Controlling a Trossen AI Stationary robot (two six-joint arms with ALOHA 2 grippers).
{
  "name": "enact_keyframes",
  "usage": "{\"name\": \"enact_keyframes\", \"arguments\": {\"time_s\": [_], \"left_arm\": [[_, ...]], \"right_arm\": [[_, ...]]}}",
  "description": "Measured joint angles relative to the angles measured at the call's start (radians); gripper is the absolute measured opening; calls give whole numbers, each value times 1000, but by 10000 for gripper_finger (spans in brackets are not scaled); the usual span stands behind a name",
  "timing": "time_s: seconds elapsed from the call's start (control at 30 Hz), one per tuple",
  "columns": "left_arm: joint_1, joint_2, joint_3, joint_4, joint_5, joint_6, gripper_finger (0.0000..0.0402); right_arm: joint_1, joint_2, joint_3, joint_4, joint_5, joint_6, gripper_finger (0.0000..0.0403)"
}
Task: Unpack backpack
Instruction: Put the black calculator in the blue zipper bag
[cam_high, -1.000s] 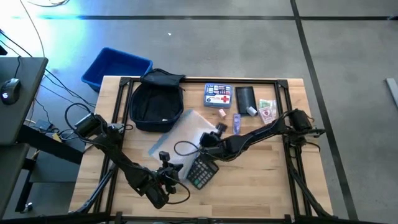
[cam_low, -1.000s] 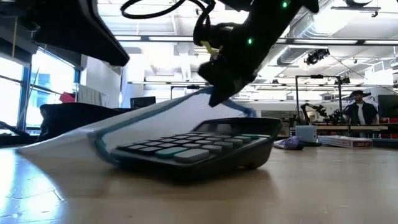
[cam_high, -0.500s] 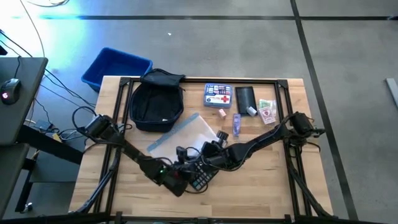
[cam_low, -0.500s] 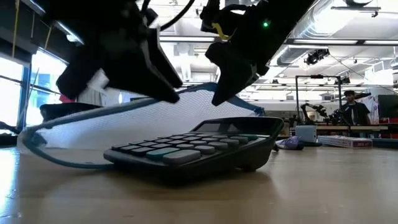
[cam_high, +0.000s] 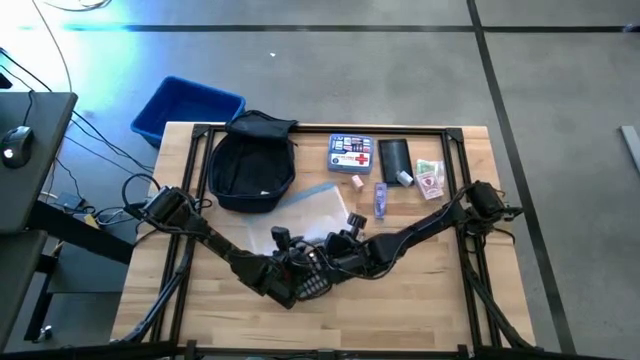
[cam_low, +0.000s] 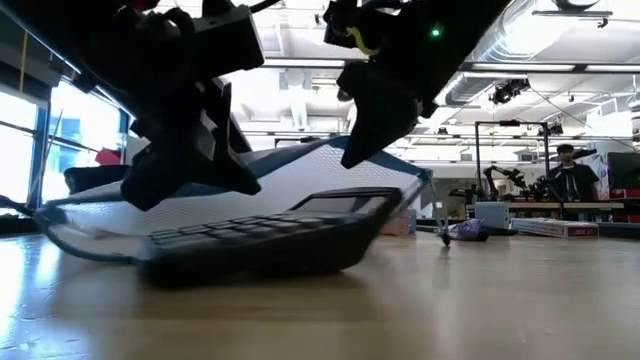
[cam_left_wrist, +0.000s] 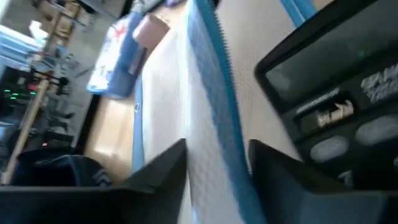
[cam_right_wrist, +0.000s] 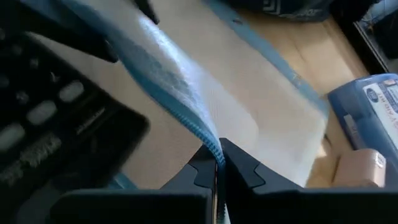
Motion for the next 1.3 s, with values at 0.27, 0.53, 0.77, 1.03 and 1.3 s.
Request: {"name": "enact_keyframes", "arguments": {"time_s": [0.27,0.53,0.77,1.03,1.3], "left_arm": [[9,0,0,-2,65,-41,8],[15,-1,0,-2,85,-73,0],[12,-15,0,3,85,-82,0],[-13,-91,1,65,123,-111,0],[-17,-93,1,69,142,-111,0]], "right_arm": [[18,0,3,-7,8,-116,15],[72,1,172,-215,1,-170,142],[186,3,210,-149,-305,-265,202],[227,76,46,369,-565,-451,157],[183,146,16,521,-652,-507,142]]}}
